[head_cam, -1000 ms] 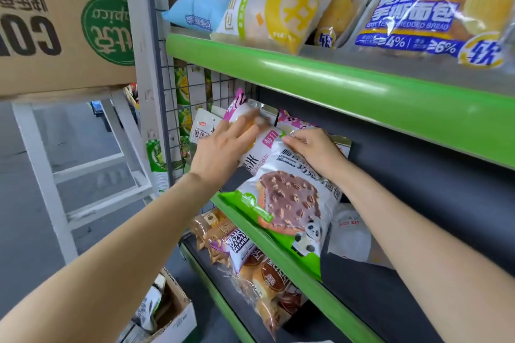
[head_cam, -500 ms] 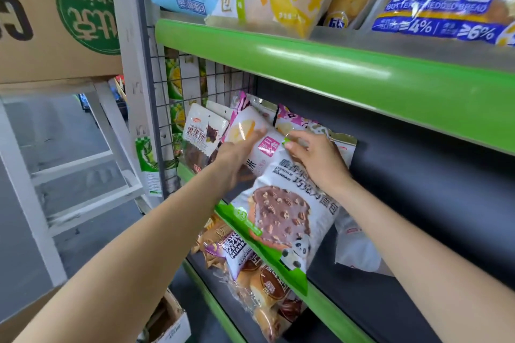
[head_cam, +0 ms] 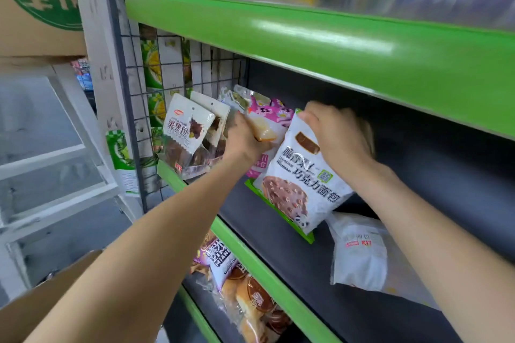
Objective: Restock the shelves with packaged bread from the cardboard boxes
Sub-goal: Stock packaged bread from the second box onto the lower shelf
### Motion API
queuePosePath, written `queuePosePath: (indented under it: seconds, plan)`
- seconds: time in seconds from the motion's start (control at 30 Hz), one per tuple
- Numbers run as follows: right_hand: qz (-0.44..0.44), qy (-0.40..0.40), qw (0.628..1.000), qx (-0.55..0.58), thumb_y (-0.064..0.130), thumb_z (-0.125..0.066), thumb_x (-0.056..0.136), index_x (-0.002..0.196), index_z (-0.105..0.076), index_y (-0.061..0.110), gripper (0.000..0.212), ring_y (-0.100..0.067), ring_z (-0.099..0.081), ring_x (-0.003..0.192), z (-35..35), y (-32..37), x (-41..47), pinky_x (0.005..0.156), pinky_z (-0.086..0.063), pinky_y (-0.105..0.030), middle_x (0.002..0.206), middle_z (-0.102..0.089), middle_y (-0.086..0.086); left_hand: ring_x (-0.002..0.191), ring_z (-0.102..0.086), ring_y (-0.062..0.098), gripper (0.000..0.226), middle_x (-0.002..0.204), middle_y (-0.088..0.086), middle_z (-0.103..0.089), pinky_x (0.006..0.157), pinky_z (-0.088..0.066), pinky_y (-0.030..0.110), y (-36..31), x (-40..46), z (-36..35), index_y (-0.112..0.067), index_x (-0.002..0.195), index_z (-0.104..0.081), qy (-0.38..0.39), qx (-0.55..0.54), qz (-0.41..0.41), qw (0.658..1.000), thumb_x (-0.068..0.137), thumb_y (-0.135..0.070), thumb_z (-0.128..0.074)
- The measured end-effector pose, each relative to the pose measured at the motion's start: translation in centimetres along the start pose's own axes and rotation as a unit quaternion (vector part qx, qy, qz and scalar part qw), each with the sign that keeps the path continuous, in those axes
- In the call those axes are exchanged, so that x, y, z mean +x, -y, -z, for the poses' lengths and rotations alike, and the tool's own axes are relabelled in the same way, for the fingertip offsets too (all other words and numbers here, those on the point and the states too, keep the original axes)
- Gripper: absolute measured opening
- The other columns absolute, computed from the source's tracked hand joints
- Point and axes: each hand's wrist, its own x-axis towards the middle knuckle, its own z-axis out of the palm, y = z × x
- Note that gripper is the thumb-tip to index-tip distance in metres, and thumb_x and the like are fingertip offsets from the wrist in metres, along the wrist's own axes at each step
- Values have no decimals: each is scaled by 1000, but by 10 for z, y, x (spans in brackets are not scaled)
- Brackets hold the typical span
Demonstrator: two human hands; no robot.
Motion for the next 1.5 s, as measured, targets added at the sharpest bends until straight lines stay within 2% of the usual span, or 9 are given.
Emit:
queuePosePath:
  seconds: [0.3, 0.5, 0.7, 0.97, 1.07, 1.17, 1.27, 1.37, 1.5]
  plan:
    - [17, 19, 1000, -10, 40, -34, 100, 82, -40, 21, 27, -39, -56, 100, -1, -5, -2, 67, -28, -32, 94, -62, -20, 126, -45, 29, 89, 138, 14, -44, 96, -39, 31, 14, 0, -1, -3, 139, -28, 70, -42, 2, 997, 73, -32, -79]
    - [19, -8, 999, 30, 36, -37, 100, 86, -48, 15, 28, -33, -54, 103, 10, 0, -7, 69, -23, -29, 94, -57, -14, 105, -58, 2, 46, 125, 3, -58, 83, -44, 15, -14, -74, 37, -10, 137, -41, 5, -232, -96, 968, 92, -18, -45]
    - [-90, -26, 986, 137, 38, -43, 97, 80, -50, 19, 27, -37, -56, 101, 13, 3, -13, 69, -25, -28, 106, -61, -21, 137, -27, 25, 143, 147, 6, -25, 111, -28, 50, -24, -139, 42, -25, 148, 17, 107, 107, -200, 968, 49, -73, -73]
    - [-164, -44, 972, 163, 31, -42, 99, 67, -48, 6, 41, -42, -54, 98, 36, -21, -57, 67, -24, -29, 105, -60, -29, 132, -30, 34, 138, 143, 16, -25, 105, -28, 56, -53, -187, 29, -27, 145, 22, 6, 271, -259, 927, 45, -83, -54]
    - [-167, -38, 960, 223, 28, -46, 97, 55, -37, 12, 46, -32, -48, 75, 37, -37, -70, 64, -24, -30, 78, -54, -22, 124, -36, 36, 137, 136, 19, -31, 103, -30, 51, -60, -197, 20, -23, 148, 17, 10, 301, -278, 912, 50, -85, -56]
    - [-209, -39, 918, 336, 28, -45, 92, 67, -56, 15, 30, -29, -57, 74, 33, -57, -82, 71, -47, -38, 76, -60, -18, 124, -35, 37, 132, 136, 21, -30, 99, -33, 49, -66, -200, 22, -21, 150, 11, 4, 303, -228, 925, 57, -77, -64]
    - [-210, 128, 951, 189, 8, -53, 87, 107, -63, 8, 22, -30, -59, 106, 28, -74, -108, 78, -44, -27, 113, -64, -13, 125, -31, 37, 130, 138, 20, -25, 99, -32, 50, -70, -200, 24, -21, 150, 11, 18, 250, -119, 961, 59, -64, -72]
    - [-157, 362, 919, -14, 32, -78, 67, 135, -38, 25, 78, -28, -39, 123, 14, -76, -136, 95, -42, -33, 133, -39, -6, 126, -30, 38, 129, 137, 20, -24, 98, -33, 51, -71, -200, 18, -22, 150, 11, 37, 224, -84, 970, 61, -64, -72]
    - [-145, 316, 930, -117, 41, -84, 58, 135, -30, 34, 94, -29, -24, 130, 2, -72, -148, 98, -38, -48, 134, -23, -8, 127, -28, 38, 126, 136, 18, -23, 98, -33, 51, -73, -199, 11, -23, 149, 11, 53, 169, -61, 982, 63, -60, -73]
